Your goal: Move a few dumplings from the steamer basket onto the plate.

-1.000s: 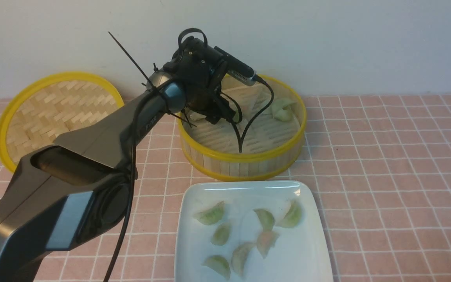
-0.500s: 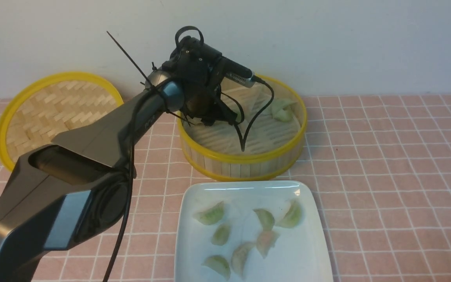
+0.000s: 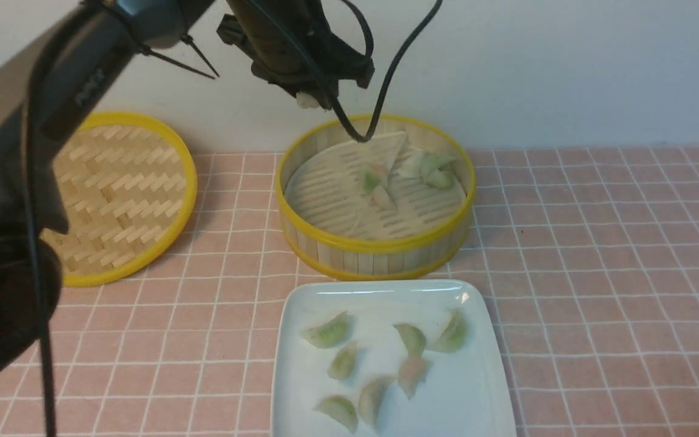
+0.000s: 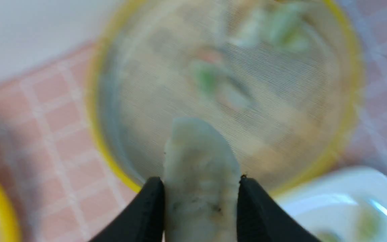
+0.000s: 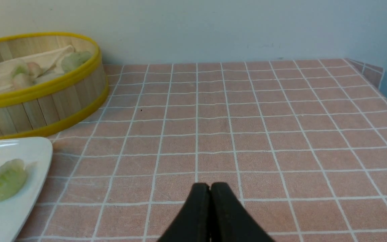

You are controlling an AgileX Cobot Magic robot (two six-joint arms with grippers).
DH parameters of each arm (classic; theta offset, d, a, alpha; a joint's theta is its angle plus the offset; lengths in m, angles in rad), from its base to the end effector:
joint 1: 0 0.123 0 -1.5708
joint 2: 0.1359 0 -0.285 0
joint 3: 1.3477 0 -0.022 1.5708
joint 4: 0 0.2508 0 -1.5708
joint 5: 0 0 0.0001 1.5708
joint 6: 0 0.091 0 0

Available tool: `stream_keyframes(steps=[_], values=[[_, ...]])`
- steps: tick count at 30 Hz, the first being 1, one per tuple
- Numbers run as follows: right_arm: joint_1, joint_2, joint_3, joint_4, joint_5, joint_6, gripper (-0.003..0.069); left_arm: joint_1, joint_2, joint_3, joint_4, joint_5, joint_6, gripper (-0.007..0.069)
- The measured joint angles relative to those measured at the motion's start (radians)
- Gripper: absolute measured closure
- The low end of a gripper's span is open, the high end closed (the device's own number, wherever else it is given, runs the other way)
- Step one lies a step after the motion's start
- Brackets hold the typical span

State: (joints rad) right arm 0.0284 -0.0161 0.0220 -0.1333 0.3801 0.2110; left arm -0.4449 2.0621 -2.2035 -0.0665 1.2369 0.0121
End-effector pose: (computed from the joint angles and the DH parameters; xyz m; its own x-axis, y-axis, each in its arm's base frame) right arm 0.0522 -0.0030 0.1728 -0.2886 0.0787 -0.9542 0.0441 0.9966 0.0689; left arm 0.4082 -0.2010 0.3552 -0.7677 0.3553 -0.5333 0.4523 0.8899 -0.0583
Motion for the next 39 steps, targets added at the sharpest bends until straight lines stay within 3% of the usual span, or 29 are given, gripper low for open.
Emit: stream_keyframes(steps=[10,20,23,27,29,32,34,35,36,37,39], values=[[0.000,0.000,0.000,0.000,0.000,0.000,0.0673,-0.126,-0.137,0.495,-0.212,-0.003,0.105,0.0379],[0.000,0.000,0.000,0.000,0.000,0.000,0.0673,-0.177,0.013,0.532,-0.202,-0.124,0.097,0.0379],[0.000,0.000,0.000,0.000,0.000,0.000,0.0673,-0.177,0.040,0.532,-0.195,-0.126,0.095,0.0342],[0.000,0.000,0.000,0.000,0.000,0.000,0.0673,-0.177,0.043,0.523,-0.176,-0.132,0.077,0.0205],[0.000,0.000,0.000,0.000,0.000,0.000,0.0673,-0.177,0.043,0.502,-0.157,-0.112,0.046,0.0189],[0.000,0.000,0.000,0.000,0.000,0.000,0.0673,-0.177,0.033,0.469,-0.130,-0.075,0.004,0.0229],[0.000,0.000,0.000,0.000,0.000,0.000,0.0673,-0.177,-0.033,0.453,-0.093,-0.040,-0.028,0.0376],[0.000,0.000,0.000,0.000,0.000,0.000,0.0673,-0.177,-0.040,0.453,-0.088,-0.038,-0.029,0.0406],[0.000,0.000,0.000,0.000,0.000,0.000,0.0673,-0.177,-0.112,0.453,-0.075,-0.035,-0.035,0.0510],[0.000,0.000,0.000,0.000,0.000,0.000,0.0673,-0.177,-0.167,0.456,-0.069,-0.040,-0.038,0.0567],[0.000,0.000,0.000,0.000,0.000,0.000,0.0673,-0.177,-0.296,0.480,-0.068,-0.068,-0.045,0.0609]])
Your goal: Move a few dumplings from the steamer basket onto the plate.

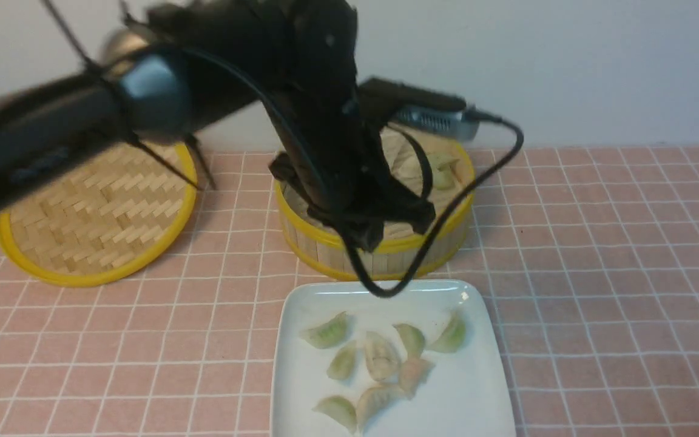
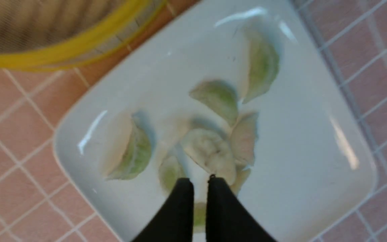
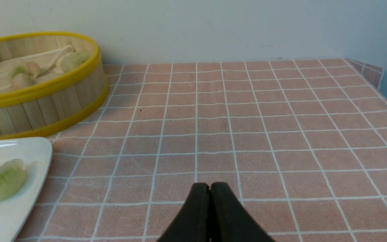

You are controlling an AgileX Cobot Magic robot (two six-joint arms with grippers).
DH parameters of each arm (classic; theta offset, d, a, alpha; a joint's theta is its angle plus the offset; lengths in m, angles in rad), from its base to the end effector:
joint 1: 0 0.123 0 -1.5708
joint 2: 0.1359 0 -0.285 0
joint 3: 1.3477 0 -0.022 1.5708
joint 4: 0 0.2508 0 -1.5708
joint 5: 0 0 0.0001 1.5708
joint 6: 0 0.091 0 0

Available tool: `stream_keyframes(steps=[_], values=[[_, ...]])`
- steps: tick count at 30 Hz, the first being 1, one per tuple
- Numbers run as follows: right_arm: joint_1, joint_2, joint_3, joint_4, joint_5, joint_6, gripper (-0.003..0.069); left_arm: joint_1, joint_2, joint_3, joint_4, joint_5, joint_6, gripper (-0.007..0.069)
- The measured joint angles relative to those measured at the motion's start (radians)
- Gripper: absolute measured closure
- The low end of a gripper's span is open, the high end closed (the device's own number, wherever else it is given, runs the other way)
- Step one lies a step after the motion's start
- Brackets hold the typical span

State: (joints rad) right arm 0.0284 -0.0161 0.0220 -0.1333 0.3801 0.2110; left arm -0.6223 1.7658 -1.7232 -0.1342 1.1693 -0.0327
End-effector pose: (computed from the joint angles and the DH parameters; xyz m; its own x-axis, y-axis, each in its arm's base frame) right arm 0.0522 -0.0030 0.1728 -0.2886 0.0787 -0.9542 0.0441 0.9966 0.0689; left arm 0.3033 -0.2314 0.3443 -0.7823 0.4570 -0.4233 0.5572 0.8171 -0.1476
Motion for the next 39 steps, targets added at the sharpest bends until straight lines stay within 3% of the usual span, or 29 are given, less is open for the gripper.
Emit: stream_keyframes(steps=[5,16,23,30,39], values=[[0.000,0.000,0.000,0.000,0.000,0.000,0.0673,0.000,-0.289,0.139,0.000,-0.144,-0.010,0.0631],[0.000,0.000,0.000,0.000,0.000,0.000,0.0673,0.000,-0.979,0.879,-0.004,-0.754,-0.017,0.0631],[0.000,0.000,0.000,0.000,0.000,0.000,0.0673,0.000,-1.380,1.122,-0.004,-1.023,-0.018,0.0631],[0.000,0.000,0.000,0.000,0.000,0.000,0.0673,0.000,-1.752,1.287,0.003,-1.063,-0.018,0.0631],[0.000,0.000,0.000,0.003,0.001,0.000,0.0673,0.002,-1.744,1.381,0.093,-1.072,-0.009,0.0631]])
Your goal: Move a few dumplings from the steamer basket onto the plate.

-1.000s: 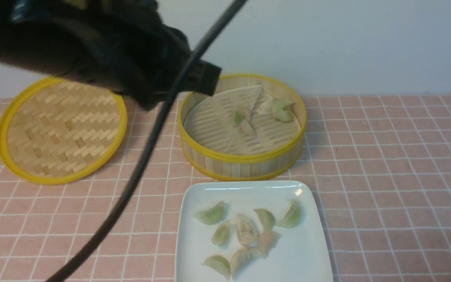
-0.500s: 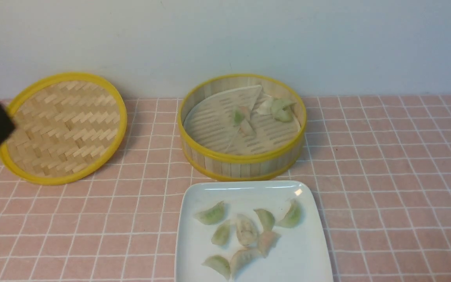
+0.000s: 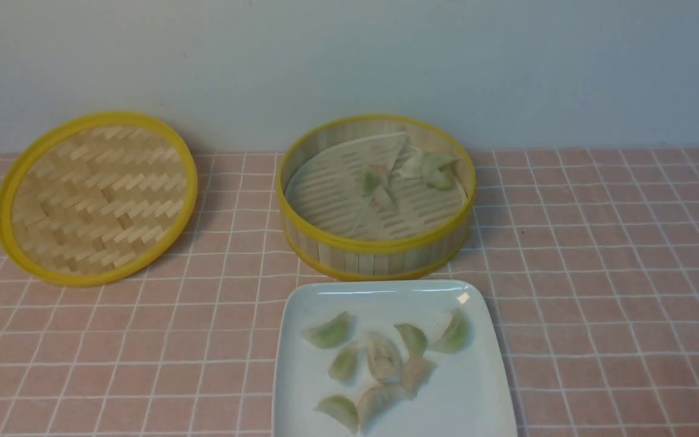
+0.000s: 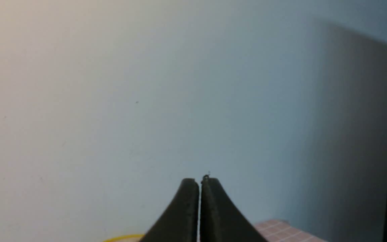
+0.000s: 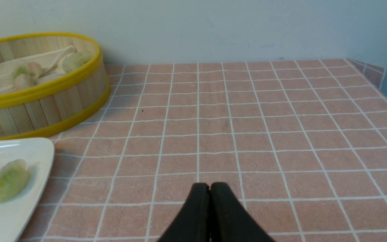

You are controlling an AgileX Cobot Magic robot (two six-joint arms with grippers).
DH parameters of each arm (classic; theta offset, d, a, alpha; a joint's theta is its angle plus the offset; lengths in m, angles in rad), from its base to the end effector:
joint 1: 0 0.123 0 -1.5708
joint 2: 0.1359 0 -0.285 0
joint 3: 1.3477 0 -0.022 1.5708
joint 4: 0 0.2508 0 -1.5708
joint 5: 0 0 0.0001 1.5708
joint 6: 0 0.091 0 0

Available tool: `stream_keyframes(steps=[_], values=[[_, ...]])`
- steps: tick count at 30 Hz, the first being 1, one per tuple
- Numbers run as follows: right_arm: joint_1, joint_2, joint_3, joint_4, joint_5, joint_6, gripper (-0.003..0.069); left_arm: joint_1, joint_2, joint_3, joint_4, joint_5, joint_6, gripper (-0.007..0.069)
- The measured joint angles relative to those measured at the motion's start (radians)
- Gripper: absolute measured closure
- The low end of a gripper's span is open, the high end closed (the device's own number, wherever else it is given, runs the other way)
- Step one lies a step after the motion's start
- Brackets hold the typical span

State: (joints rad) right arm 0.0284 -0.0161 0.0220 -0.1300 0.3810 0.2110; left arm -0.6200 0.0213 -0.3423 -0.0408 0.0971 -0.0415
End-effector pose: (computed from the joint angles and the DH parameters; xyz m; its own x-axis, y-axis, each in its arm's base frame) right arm 0.0522 -0.0029 0.1727 -0.2895 0.0818 -0.9537 0.0440 0.9964 0.0721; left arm 0.0215 -0.0158 0.3151 0.2004 -0.2439 -0.9489 0.6026 0.7944 -0.0769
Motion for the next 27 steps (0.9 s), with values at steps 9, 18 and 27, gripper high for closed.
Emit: stream_keyframes(steps=[9,18,27], values=[[0.000,0.000,0.000,0.000,0.000,0.000,0.0673,0.353,-0.023,0.243,-0.083,-0.021,0.105,0.0631],[0.000,0.000,0.000,-0.001,0.000,0.000,0.0673,0.594,-0.032,0.371,-0.097,0.142,0.121,0.0631],[0.000,0.000,0.000,-0.001,0.000,0.000,0.0673,0.598,-0.032,0.372,-0.057,0.271,0.176,0.0631]])
